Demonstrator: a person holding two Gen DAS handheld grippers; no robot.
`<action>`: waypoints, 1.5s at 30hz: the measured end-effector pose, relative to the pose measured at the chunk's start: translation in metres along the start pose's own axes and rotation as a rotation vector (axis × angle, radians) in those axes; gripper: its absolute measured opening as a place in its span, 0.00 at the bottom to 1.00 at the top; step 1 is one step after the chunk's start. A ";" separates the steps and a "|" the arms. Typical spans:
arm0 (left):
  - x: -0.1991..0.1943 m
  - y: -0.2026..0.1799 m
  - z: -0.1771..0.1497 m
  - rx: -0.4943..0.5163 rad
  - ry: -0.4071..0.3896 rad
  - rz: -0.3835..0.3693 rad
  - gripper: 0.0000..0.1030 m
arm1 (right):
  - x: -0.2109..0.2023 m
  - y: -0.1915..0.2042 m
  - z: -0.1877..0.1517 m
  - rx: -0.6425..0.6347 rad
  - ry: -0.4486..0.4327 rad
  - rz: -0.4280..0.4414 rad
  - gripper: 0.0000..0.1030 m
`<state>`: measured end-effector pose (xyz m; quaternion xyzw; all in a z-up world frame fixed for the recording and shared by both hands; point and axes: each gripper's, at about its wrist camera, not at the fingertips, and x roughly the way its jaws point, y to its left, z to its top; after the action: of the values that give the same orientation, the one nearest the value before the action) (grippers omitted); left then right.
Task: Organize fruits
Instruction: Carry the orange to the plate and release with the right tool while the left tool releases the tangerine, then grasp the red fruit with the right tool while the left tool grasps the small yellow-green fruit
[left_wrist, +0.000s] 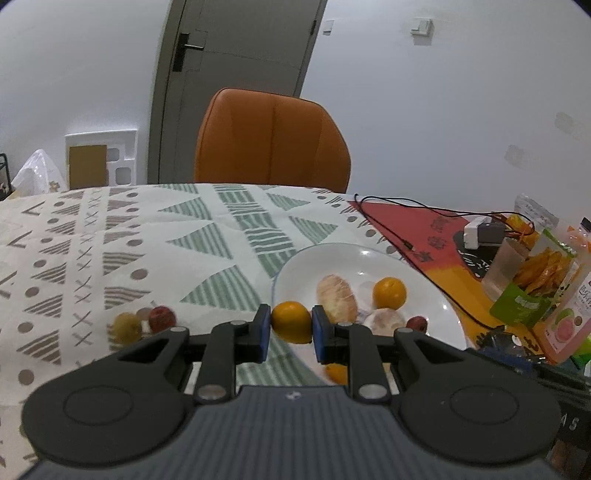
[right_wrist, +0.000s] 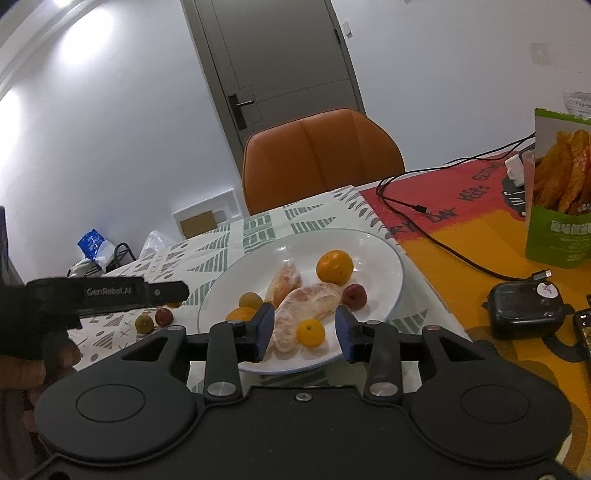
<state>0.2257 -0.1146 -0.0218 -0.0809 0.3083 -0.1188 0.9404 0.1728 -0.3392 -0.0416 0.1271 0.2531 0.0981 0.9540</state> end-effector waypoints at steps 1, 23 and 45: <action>0.001 -0.002 0.001 0.004 -0.002 -0.002 0.21 | 0.000 -0.001 0.000 0.001 -0.001 0.001 0.41; -0.018 0.020 0.000 0.002 -0.025 0.076 0.62 | 0.010 0.016 -0.006 0.006 0.017 0.048 0.72; -0.044 0.093 -0.008 -0.078 -0.025 0.224 0.71 | 0.039 0.077 0.003 -0.112 0.043 0.170 0.81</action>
<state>0.2028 -0.0138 -0.0241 -0.0840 0.3081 0.0002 0.9476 0.1981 -0.2566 -0.0341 0.0927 0.2558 0.1952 0.9423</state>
